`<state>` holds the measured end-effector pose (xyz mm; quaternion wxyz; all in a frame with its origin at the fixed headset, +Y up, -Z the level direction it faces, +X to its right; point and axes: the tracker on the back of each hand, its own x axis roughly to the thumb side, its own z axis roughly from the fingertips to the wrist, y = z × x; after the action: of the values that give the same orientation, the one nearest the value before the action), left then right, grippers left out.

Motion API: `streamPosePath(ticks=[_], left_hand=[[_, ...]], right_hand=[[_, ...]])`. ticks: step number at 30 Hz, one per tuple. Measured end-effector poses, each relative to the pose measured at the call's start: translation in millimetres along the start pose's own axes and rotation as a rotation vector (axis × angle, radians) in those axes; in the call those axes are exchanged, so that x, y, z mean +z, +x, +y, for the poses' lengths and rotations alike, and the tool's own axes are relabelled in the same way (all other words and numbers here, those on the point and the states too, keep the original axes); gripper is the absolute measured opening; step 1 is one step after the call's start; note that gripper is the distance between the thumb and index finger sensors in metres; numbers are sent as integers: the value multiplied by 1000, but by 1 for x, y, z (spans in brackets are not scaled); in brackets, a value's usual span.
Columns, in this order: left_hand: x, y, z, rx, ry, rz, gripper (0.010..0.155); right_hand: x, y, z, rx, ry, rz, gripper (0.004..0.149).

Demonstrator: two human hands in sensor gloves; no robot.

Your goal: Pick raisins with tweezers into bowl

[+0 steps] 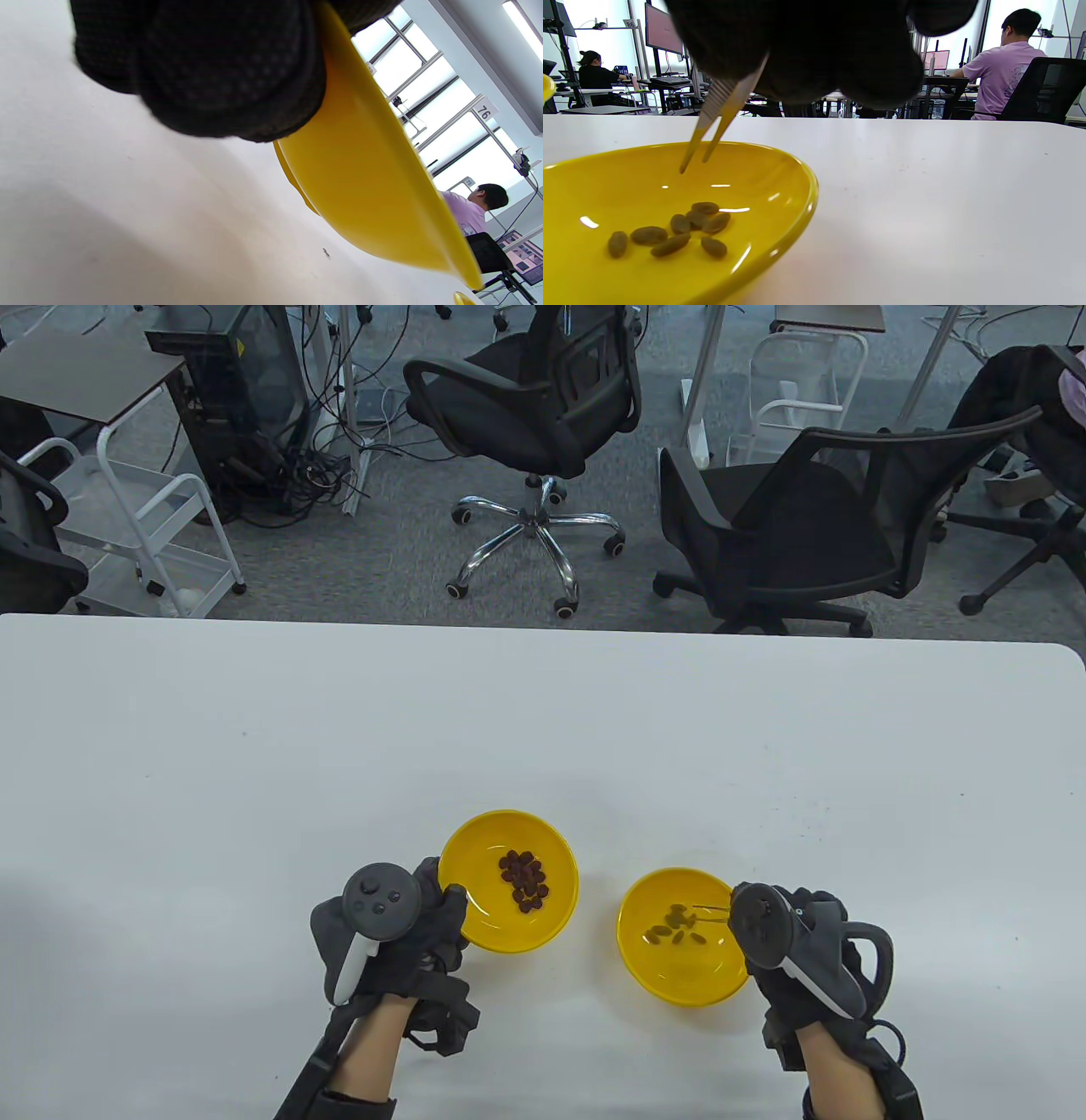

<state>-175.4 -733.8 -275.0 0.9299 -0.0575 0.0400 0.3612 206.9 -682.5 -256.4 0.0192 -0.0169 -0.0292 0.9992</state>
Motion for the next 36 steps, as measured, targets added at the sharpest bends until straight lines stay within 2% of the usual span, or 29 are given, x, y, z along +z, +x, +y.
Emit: streamPosePath(ticks=[4, 12, 17, 23, 28, 30, 36], left_hand=[[-6, -9, -1, -3, -5, 49, 59], [-17, -29, 0, 4, -27, 144, 60], [-19, -36, 0, 26, -78, 204, 59], [-19, -37, 1, -121, -53, 237, 61], [-19, -37, 1, -104, -59, 241, 62], [-17, -36, 4, -99, -29, 247, 64], [-14, -34, 10, -155, 22, 241, 68]], right_hand=[[0, -1, 1, -2, -45, 9, 47], [0, 0, 4, 14, -53, 12, 47], [1, 0, 4, 16, -68, 15, 47], [1, -1, 4, 3, -81, 18, 47], [1, -3, 4, -13, -100, 25, 47], [1, -5, 3, -23, -108, 30, 47], [-3, -18, 4, -93, -199, 72, 47]])
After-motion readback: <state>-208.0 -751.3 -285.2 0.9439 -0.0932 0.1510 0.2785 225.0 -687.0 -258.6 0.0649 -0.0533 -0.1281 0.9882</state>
